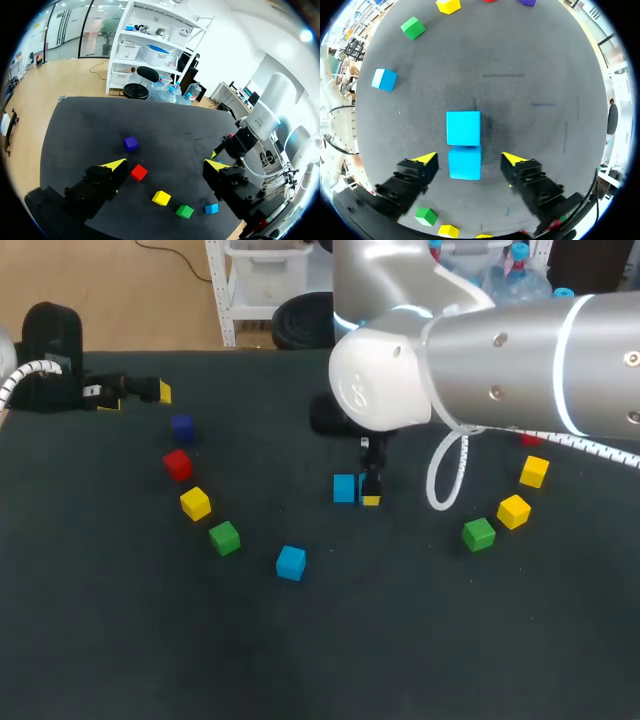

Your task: Place the blue cubes, place green cubes on the blue cubes, place the yellow cubes on the green cubes, then place the red cubes on the yellow cubes, and place purple cube on the red cubes.

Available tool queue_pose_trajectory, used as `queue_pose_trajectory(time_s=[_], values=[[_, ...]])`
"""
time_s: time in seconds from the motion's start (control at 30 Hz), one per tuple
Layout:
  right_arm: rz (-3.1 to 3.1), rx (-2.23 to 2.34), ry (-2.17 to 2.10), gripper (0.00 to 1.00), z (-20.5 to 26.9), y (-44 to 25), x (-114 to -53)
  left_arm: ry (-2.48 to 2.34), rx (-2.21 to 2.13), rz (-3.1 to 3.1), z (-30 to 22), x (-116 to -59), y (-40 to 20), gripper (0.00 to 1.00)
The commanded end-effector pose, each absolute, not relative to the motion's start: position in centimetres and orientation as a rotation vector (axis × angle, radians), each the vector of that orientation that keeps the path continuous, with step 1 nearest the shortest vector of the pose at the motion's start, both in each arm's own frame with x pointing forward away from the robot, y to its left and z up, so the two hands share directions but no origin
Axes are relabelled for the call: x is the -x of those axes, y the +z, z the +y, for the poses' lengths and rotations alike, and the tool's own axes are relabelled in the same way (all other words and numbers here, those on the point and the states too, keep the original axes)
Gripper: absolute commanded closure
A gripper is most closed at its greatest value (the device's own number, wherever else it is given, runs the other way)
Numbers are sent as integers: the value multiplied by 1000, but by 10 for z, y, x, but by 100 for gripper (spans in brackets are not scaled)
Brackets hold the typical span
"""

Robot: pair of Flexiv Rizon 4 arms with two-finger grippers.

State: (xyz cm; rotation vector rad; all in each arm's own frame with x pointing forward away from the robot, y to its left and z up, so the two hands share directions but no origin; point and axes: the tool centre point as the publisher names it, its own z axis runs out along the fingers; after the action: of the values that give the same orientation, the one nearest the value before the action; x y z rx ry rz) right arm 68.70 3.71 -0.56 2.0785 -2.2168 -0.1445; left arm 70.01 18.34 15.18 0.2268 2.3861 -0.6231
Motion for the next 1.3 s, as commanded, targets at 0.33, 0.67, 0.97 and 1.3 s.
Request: queue_pose_trajectory(time_s=[0.33,0.67,0.97,1.3], values=[[-2307,-2071,-200,0,20,32,-676,-632,-230,2378,185,-700,151,0],[-2526,-2132,-215,0,28,65,-648,-632,-230,2378,185,-700,151,0],[-2643,-2115,-123,0,40,70,-619,-632,-230,2378,185,-700,151,0],[-2758,-2070,-89,0,28,83,-608,-632,-230,2378,185,-700,151,0]])
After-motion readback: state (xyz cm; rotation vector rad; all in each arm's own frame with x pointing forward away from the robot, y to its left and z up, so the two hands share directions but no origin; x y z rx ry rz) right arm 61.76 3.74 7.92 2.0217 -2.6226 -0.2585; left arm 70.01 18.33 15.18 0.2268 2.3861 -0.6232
